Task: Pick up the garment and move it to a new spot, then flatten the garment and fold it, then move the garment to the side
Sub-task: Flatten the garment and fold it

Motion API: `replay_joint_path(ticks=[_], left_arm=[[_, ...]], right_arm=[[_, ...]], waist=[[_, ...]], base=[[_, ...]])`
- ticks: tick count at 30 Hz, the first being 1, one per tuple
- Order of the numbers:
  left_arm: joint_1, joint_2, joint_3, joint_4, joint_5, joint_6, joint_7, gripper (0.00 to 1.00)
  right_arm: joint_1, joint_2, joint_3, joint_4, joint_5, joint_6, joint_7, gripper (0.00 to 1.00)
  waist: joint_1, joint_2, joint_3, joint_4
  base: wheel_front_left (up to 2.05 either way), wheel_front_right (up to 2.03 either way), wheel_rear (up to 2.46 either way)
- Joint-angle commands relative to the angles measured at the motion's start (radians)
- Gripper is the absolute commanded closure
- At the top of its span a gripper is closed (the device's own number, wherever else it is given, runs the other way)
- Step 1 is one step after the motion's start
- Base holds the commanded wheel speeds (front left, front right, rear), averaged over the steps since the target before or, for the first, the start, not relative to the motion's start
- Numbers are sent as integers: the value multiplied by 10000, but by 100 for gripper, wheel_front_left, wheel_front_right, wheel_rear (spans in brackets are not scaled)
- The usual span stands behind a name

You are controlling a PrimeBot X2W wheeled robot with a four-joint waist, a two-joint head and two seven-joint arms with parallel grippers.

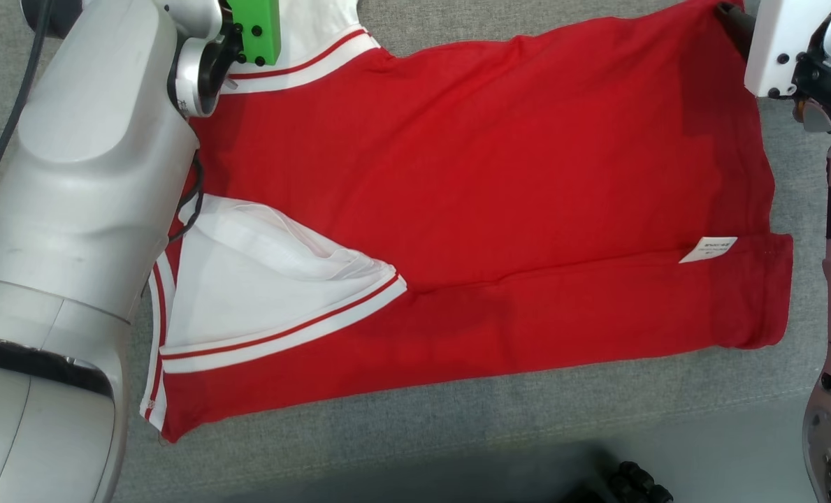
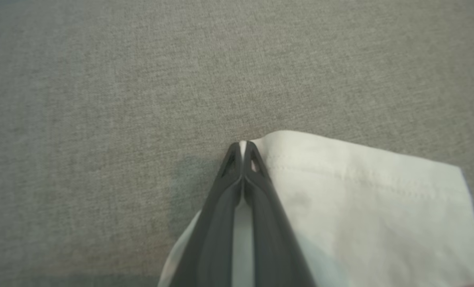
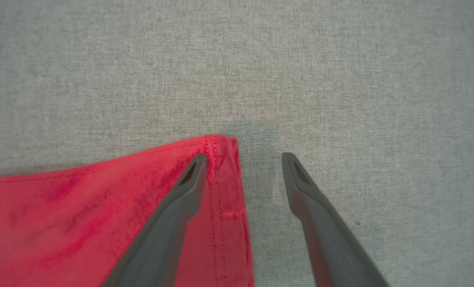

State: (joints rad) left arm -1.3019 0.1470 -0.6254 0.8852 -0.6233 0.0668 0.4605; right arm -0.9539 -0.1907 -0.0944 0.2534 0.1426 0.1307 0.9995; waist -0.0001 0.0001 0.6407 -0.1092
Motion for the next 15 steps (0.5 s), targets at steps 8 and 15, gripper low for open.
replay_joint_path(ticks=[8,15], left_arm=[[280,-80,-216,476,-123,-142,58,100],[195,-67,-266,569,-147,-144,49,100]], right_arm=[[-280,-223,208,349,40,0,83,38],[-481,-204,283,661,-43,-2,-19,49]], waist=[[1,-1,147,150],[1,-1,207,241]], base=[[0,0,0],[0,0,0]])
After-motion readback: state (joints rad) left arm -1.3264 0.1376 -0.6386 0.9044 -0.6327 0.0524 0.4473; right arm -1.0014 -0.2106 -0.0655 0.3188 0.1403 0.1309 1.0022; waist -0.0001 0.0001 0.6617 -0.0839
